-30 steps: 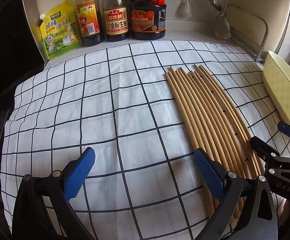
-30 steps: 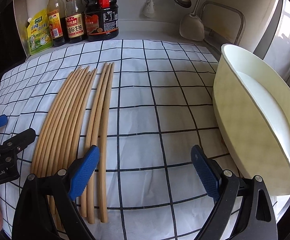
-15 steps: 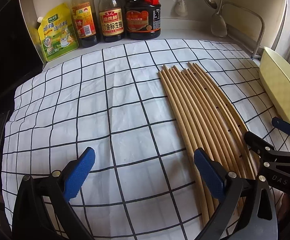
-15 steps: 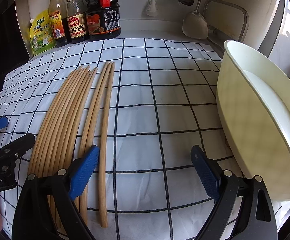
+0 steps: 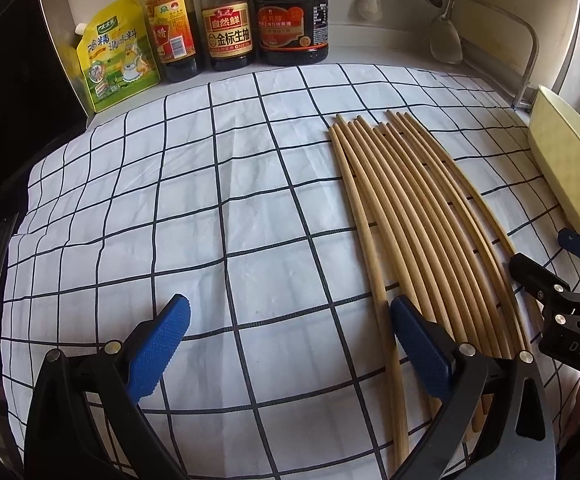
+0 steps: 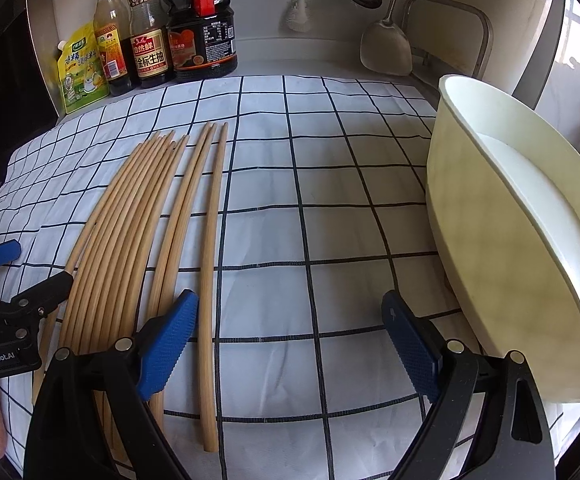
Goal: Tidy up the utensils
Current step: 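Lower the left gripper onto one wooden chopstick and close while the right gripper grasps another, then carry the left gripper's chopstick into the white basin and open while the right gripper releases its own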
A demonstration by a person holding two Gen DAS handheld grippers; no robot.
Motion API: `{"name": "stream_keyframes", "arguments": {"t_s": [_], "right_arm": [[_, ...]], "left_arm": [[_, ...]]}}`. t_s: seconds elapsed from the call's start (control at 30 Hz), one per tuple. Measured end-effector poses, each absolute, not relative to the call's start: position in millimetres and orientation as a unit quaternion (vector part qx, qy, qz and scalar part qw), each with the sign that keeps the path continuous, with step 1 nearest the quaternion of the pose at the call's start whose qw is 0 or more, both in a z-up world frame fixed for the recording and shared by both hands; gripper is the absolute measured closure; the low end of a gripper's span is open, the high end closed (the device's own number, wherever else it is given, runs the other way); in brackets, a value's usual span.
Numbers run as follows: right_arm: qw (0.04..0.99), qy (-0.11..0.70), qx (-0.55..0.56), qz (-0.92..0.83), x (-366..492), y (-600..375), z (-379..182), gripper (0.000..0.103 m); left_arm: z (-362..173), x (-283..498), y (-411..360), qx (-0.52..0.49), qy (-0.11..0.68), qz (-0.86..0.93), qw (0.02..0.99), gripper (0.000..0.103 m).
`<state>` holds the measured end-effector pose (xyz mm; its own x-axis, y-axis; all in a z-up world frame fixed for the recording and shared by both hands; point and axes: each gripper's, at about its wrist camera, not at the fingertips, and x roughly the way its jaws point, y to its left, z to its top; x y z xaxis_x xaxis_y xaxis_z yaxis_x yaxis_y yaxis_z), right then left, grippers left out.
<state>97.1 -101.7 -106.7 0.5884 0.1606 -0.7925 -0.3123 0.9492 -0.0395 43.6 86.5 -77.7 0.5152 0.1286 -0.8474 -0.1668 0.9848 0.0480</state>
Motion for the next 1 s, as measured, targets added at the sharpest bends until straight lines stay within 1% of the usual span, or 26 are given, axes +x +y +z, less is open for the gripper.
{"name": "stream_keyframes", "arguments": {"t_s": [0.17, 0.4, 0.43, 0.47, 0.5, 0.53, 0.57, 0.6, 0.63, 0.67, 0.7, 0.73, 0.77, 0.8, 0.83, 1.0], "right_arm": [[0.887, 0.431, -0.092, 0.139, 99, -96, -107, 0.015], [0.888, 0.420, -0.111, 0.149, 106, -85, -106, 0.017], [0.887, 0.421, -0.108, 0.155, 108, -84, -106, 0.020], [0.886, 0.422, -0.104, 0.163, 108, -84, -106, 0.026], [0.885, 0.422, -0.102, 0.168, 108, -84, -105, 0.030], [0.884, 0.421, -0.104, 0.173, 106, -82, -104, 0.039], [0.884, 0.418, -0.108, 0.178, 104, -80, -104, 0.050], [0.883, 0.417, -0.113, 0.183, 103, -78, -103, 0.056], [0.883, 0.416, -0.118, 0.185, 101, -76, -102, 0.067], [0.882, 0.414, -0.121, 0.188, 101, -74, -102, 0.077], [0.882, 0.413, -0.123, 0.189, 100, -73, -102, 0.081], [0.883, 0.412, -0.125, 0.189, 99, -73, -102, 0.087], [0.883, 0.411, -0.126, 0.187, 99, -73, -102, 0.095], [0.884, 0.410, -0.127, 0.185, 99, -73, -102, 0.096], [0.884, 0.410, -0.123, 0.186, 100, -74, -102, 0.097], [0.885, 0.413, -0.088, 0.195, 100, -84, -99, 0.097]], "left_arm": [[-75, 55, 93, -0.006, 0.491, 0.103, 0.865, 0.005], [-77, 68, 101, -0.033, 0.490, 0.100, 0.865, 0.006], [-77, 69, 101, -0.037, 0.490, 0.097, 0.866, 0.006], [-77, 69, 101, -0.041, 0.489, 0.092, 0.867, 0.009], [-77, 68, 101, -0.045, 0.487, 0.087, 0.868, 0.013], [-76, 67, 100, -0.045, 0.486, 0.083, 0.869, 0.015], [-75, 66, 98, -0.043, 0.484, 0.080, 0.871, 0.023], [-74, 64, 96, -0.041, 0.482, 0.078, 0.872, 0.031], [-72, 63, 94, -0.040, 0.481, 0.074, 0.873, 0.036], [-71, 61, 91, -0.037, 0.480, 0.073, 0.874, 0.045], [-70, 60, 90, -0.037, 0.479, 0.068, 0.874, 0.056], [-69, 58, 87, -0.036, 0.479, 0.063, 0.875, 0.062], [-68, 57, 85, -0.035, 0.478, 0.058, 0.876, 0.078], [-68, 56, 83, -0.035, 0.479, 0.053, 0.876, 0.090], [-67, 55, 81, -0.037, 0.480, 0.047, 0.875, 0.095], [-66, 50, 86, -0.067, 0.478, 0.029, 0.875, 0.096]]}}
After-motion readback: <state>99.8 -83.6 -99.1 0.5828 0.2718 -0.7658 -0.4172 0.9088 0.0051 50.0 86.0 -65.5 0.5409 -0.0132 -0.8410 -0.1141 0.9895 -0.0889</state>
